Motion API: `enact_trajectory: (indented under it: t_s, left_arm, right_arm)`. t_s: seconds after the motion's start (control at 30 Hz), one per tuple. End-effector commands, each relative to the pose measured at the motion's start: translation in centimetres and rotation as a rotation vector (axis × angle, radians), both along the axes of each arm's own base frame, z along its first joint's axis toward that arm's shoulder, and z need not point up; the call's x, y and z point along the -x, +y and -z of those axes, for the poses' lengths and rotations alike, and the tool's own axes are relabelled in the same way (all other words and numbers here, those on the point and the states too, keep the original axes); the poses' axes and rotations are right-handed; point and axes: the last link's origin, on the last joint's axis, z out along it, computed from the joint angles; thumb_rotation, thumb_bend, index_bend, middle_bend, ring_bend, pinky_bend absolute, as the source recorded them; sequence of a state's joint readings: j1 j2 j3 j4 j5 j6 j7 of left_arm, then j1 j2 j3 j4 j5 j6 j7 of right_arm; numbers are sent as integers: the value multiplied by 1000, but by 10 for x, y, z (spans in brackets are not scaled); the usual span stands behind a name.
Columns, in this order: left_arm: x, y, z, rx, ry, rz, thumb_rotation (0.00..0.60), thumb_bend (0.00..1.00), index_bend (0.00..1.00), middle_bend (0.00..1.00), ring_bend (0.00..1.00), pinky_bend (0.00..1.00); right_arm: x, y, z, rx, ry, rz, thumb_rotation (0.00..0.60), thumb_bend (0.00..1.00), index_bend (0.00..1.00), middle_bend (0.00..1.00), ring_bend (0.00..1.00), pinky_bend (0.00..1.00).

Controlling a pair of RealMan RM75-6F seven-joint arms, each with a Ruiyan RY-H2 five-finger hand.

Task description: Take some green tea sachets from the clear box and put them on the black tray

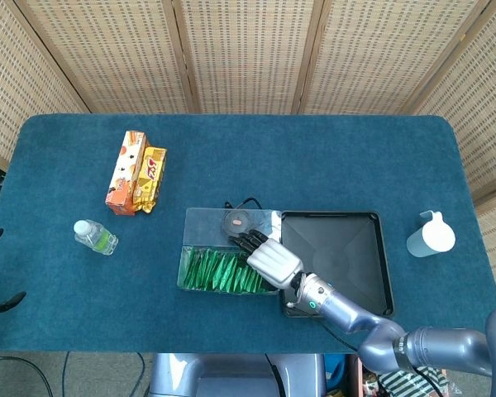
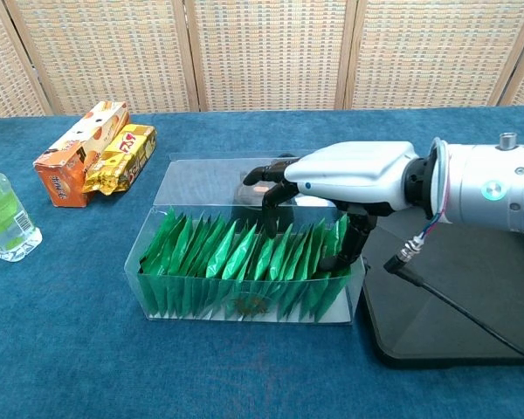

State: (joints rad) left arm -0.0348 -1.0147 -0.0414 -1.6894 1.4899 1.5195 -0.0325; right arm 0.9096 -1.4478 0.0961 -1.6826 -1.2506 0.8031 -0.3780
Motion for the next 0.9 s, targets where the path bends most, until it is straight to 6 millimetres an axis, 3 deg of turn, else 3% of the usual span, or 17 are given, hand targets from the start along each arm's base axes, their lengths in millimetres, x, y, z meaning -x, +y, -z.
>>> enact_trajectory:
  t_s: [0.03,0.4,0.9]
  left_arm:
    - [0,0,0,1,-1,0,600,98,0,0,0,0]
    - [0,0,0,1,-1,-2,600,97,0,0,0,0]
    - [0,0,0,2,-2,0,600,97,0,0,0,0]
  right_arm:
    - [0,-1,3,6,-3,6,600,414,388,41,0,143]
    - [-9,-5,11,48,-64,15,600,535,432,66,0,155]
    - [-3,-5,13,50,-24,17,600,586,478,66,0,158]
